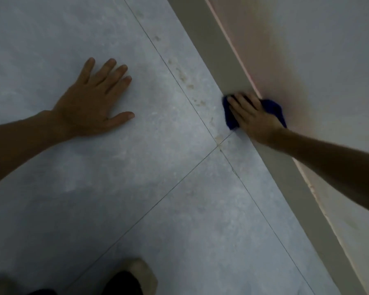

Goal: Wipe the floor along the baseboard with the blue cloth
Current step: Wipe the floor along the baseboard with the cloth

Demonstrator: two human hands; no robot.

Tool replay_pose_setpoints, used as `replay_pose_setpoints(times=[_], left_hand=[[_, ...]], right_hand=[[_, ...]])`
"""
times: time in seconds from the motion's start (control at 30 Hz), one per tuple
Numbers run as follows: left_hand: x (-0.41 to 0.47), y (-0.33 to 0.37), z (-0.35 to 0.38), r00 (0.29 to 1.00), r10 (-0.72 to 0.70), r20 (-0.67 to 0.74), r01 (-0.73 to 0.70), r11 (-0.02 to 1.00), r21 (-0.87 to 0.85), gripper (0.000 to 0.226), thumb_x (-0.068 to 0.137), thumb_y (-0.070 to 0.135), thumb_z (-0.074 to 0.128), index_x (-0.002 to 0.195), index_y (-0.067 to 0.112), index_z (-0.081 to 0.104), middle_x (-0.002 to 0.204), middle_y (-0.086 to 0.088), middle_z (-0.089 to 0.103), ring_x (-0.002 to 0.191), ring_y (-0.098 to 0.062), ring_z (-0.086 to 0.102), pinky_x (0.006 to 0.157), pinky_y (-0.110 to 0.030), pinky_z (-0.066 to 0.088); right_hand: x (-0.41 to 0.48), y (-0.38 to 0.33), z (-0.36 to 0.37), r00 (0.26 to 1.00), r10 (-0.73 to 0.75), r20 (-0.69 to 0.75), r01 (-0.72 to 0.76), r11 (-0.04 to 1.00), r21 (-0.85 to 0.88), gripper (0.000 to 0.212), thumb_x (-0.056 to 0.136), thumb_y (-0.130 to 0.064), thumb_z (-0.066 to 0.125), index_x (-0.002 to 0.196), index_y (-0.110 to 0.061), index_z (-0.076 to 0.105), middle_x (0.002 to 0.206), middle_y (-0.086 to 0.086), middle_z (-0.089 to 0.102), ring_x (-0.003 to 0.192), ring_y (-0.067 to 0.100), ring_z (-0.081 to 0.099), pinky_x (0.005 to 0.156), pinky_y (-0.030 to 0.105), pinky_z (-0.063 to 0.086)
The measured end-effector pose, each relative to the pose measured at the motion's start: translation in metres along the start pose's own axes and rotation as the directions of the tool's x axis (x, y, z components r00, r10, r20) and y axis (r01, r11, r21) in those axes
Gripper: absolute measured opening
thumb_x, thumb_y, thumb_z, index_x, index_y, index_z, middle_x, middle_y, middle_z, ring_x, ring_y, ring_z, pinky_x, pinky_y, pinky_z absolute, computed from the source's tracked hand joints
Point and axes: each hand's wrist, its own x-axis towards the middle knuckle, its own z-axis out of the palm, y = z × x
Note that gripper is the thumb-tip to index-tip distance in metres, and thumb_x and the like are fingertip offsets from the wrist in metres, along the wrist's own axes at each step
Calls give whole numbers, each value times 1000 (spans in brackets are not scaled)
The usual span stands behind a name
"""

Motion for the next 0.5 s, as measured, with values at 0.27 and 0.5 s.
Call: replay_pose_setpoints(times=[0.27, 0.5], left_hand=[[-8, 16, 6, 998, -44, -37, 41, 997, -71, 86, 100, 66, 29, 153, -2, 35, 162, -23, 31, 154, -40, 21, 125, -59, 11], [-10, 18, 6, 999, 1, -47, -4, 998, -57, 85, 99, 63, 31, 151, -4, 35, 161, -26, 31, 153, -43, 22, 125, -59, 11]], right_hand=[[137, 83, -74, 993, 112, 38, -112, 994, -1, 63, 96, -18, 60, 153, -4, 37, 166, 17, 20, 152, 41, 19, 126, 54, 14], [74, 42, -46, 996, 87, -37, -86, 996, 20, 65, 93, -16, 63, 153, -8, 39, 166, 15, 22, 151, 38, 24, 125, 51, 21]])
